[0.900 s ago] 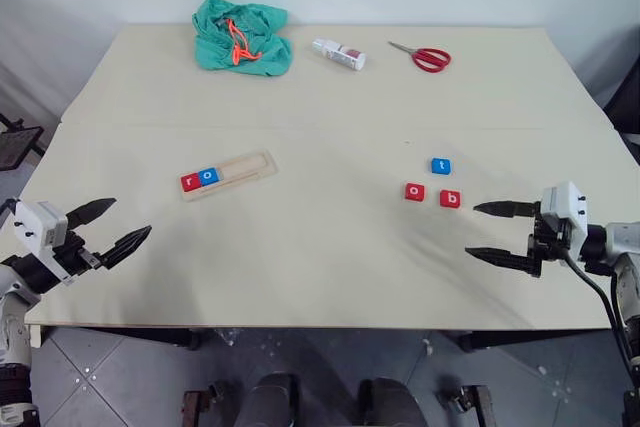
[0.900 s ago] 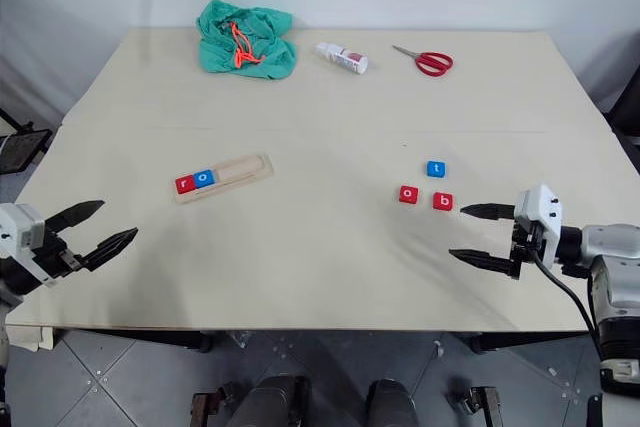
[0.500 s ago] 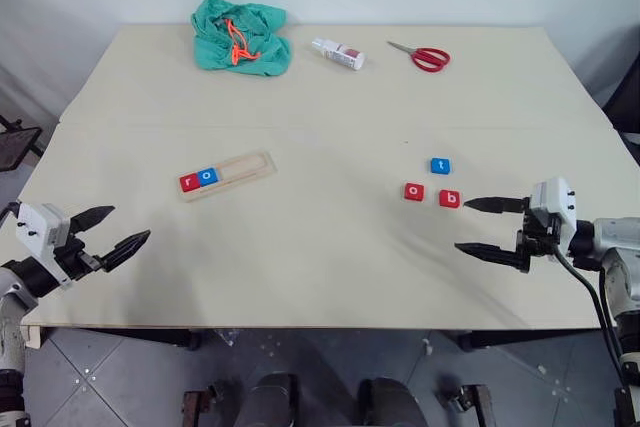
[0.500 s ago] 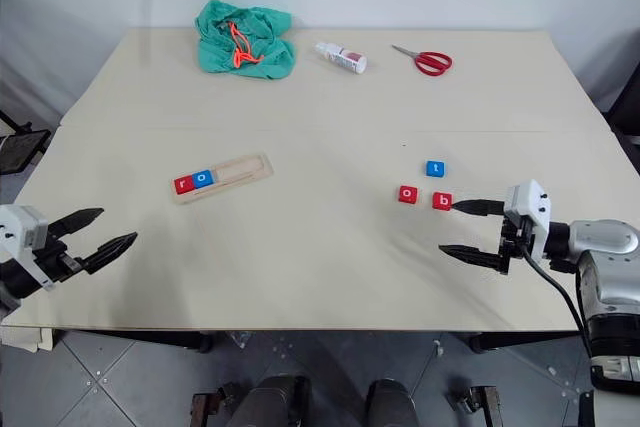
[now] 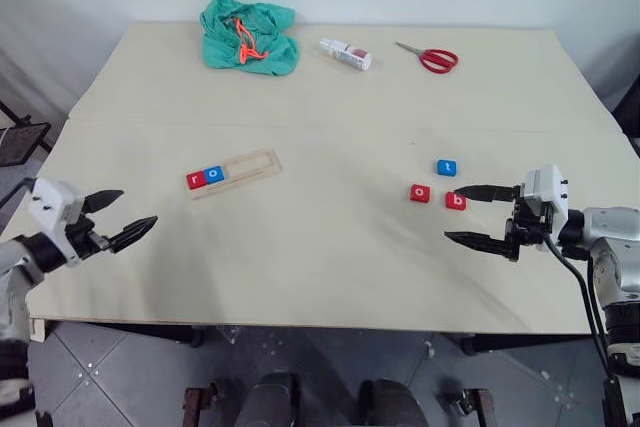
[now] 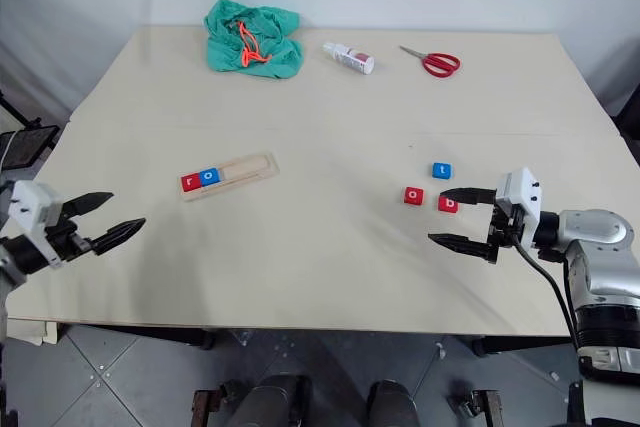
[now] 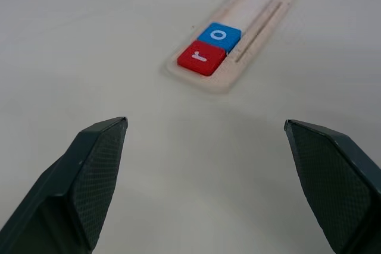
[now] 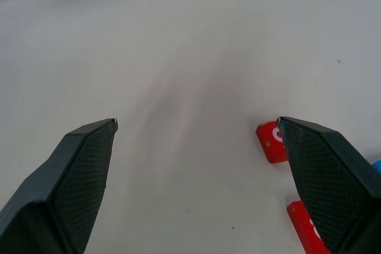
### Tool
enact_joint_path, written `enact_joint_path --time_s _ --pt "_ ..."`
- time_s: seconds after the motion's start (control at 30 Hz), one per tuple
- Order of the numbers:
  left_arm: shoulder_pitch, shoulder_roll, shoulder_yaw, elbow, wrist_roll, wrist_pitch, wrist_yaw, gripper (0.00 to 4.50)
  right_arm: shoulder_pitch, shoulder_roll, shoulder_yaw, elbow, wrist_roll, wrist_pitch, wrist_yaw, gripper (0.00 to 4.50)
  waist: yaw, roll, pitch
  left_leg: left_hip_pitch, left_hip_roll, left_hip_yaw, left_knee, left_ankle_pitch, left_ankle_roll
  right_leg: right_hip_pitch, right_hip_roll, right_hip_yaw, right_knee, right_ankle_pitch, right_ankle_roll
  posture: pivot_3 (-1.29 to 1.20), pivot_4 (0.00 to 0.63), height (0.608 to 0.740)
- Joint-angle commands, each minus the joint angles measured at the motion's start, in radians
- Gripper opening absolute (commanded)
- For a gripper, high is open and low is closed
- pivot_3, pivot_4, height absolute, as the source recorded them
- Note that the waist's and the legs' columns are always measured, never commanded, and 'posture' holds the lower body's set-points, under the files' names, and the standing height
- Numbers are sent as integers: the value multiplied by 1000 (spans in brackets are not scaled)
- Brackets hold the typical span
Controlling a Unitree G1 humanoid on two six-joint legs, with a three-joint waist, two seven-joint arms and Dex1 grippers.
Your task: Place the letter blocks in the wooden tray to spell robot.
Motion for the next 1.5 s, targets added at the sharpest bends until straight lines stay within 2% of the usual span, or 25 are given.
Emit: enact_joint_path --time_s 0.03,0.3,0.53,0.8,1.07,1.5 --pt "-141 39 -82 146 81 -25 -31 4500 31 -13 -45 -96 44 23 -23 4484 -1 0 0 0 0 0 0 0 0 0 0 0 0 0 0 0 150 740" --pt "-471 -14 -242 508 210 -137 -144 4500 150 -12 -101 -278 99 92 -110 4484 2 -2 1 0 -1 2 1 0 0 -5 -1 -2 10 0 0 0 150 740" --pt "-608 -74 -306 698 309 -214 -99 4500 281 -23 -157 -398 128 133 -169 4484 4 -9 5 -1 -1 5 1 0 0 -9 -3 -3 13 0 0 0 150 740" --pt "-659 -125 -334 779 382 -215 2 4500 353 -31 -207 -471 145 162 -210 4484 9 -11 6 -6 -1 7 4 0 1 -16 -5 -4 16 0 0 0 150 740" --pt "-645 -142 -345 763 383 -218 -93 4500 369 -32 -214 -490 149 169 -232 4484 12 -11 6 -8 -2 7 5 1 1 -16 -6 -5 16 0 0 0 150 740" --pt "-556 -114 -346 639 359 -182 -238 4500 275 -12 -135 -426 126 148 -233 4484 6 -11 6 -9 -2 8 6 1 1 -17 -6 -7 17 0 0 0 150 740"
